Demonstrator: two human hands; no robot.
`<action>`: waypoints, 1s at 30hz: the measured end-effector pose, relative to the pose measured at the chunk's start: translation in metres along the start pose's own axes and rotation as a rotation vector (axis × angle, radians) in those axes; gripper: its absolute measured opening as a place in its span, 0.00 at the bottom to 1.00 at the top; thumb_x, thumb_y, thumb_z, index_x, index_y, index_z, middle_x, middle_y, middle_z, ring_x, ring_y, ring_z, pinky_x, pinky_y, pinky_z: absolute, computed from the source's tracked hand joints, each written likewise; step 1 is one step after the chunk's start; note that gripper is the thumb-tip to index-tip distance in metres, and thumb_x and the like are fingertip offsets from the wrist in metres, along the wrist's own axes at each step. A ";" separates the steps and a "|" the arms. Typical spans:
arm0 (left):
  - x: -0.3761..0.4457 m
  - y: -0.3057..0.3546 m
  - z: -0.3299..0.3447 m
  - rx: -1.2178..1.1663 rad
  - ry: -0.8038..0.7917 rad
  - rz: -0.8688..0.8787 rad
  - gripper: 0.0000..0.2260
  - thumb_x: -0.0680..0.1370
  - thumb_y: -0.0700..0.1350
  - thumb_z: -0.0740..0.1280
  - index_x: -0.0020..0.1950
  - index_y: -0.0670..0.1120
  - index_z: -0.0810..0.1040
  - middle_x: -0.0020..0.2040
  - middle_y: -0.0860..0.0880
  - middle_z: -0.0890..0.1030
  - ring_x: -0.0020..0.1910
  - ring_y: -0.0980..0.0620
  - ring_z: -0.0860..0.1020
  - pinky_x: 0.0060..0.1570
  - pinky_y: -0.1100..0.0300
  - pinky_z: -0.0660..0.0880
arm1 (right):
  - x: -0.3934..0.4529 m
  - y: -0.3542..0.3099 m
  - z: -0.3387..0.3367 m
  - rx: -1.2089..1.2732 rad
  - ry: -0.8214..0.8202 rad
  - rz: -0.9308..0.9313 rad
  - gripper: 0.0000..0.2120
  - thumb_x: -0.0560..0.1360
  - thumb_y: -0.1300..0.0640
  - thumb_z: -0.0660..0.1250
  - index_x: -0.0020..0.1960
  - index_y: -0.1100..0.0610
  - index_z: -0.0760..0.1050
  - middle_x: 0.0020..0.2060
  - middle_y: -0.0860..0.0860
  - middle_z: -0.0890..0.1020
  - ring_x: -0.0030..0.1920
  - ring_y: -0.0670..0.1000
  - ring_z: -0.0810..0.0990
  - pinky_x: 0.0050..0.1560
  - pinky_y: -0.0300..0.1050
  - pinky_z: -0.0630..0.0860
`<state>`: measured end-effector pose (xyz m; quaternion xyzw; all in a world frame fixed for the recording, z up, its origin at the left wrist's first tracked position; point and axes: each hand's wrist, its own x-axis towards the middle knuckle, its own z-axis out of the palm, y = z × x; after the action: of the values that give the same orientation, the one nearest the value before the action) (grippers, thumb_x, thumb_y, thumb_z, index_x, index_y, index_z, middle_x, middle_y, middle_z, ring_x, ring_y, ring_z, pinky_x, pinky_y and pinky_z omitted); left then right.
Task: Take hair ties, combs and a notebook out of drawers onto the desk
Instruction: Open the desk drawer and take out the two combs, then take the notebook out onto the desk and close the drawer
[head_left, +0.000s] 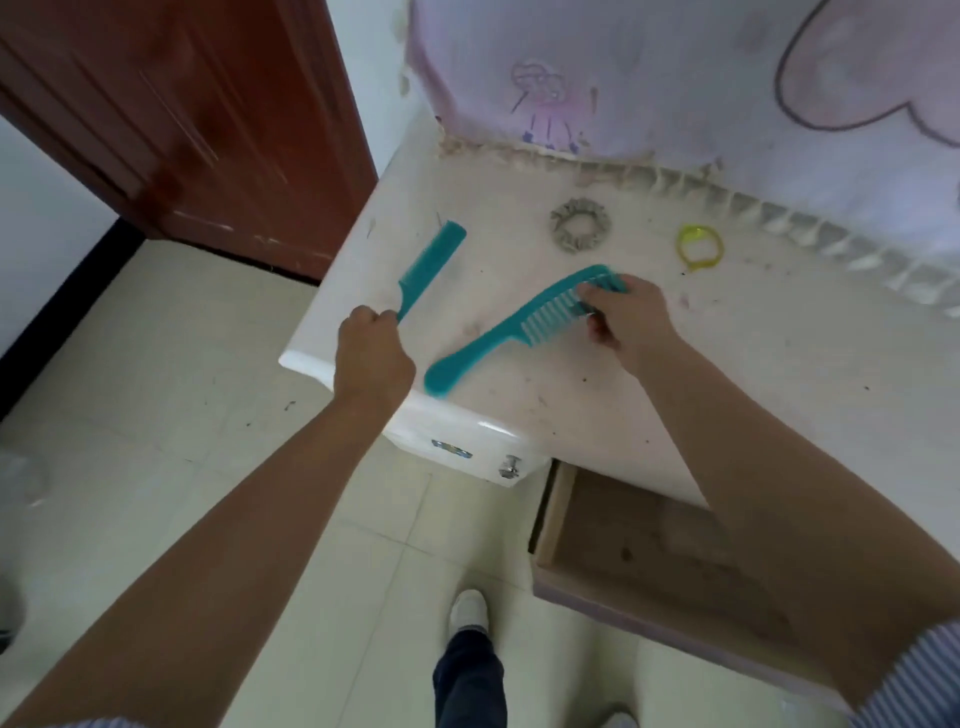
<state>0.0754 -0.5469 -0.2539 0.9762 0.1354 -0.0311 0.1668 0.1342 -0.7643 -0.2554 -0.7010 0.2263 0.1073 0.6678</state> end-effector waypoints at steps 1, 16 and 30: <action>0.011 0.001 0.004 0.001 -0.020 0.005 0.13 0.74 0.28 0.59 0.57 0.32 0.74 0.56 0.33 0.75 0.57 0.37 0.72 0.56 0.51 0.72 | 0.011 0.001 0.012 -0.144 -0.033 -0.004 0.16 0.74 0.65 0.66 0.30 0.55 0.68 0.24 0.53 0.70 0.15 0.44 0.66 0.14 0.28 0.61; -0.025 0.053 0.041 0.016 0.145 0.434 0.15 0.69 0.31 0.69 0.55 0.30 0.78 0.53 0.29 0.79 0.55 0.30 0.77 0.56 0.40 0.74 | 0.000 0.039 -0.028 -0.773 0.181 -0.530 0.10 0.74 0.65 0.66 0.52 0.71 0.75 0.47 0.68 0.79 0.45 0.63 0.79 0.42 0.40 0.65; -0.250 0.266 0.198 0.004 -1.002 0.337 0.15 0.81 0.40 0.57 0.66 0.35 0.71 0.67 0.35 0.73 0.65 0.40 0.73 0.61 0.56 0.70 | -0.140 0.203 -0.350 -1.148 0.077 0.305 0.19 0.75 0.62 0.62 0.64 0.68 0.69 0.62 0.67 0.74 0.62 0.65 0.72 0.62 0.55 0.71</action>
<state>-0.0946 -0.9175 -0.3300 0.8501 -0.1200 -0.4670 0.2117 -0.1351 -1.0860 -0.3421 -0.9129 0.2543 0.2816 0.1501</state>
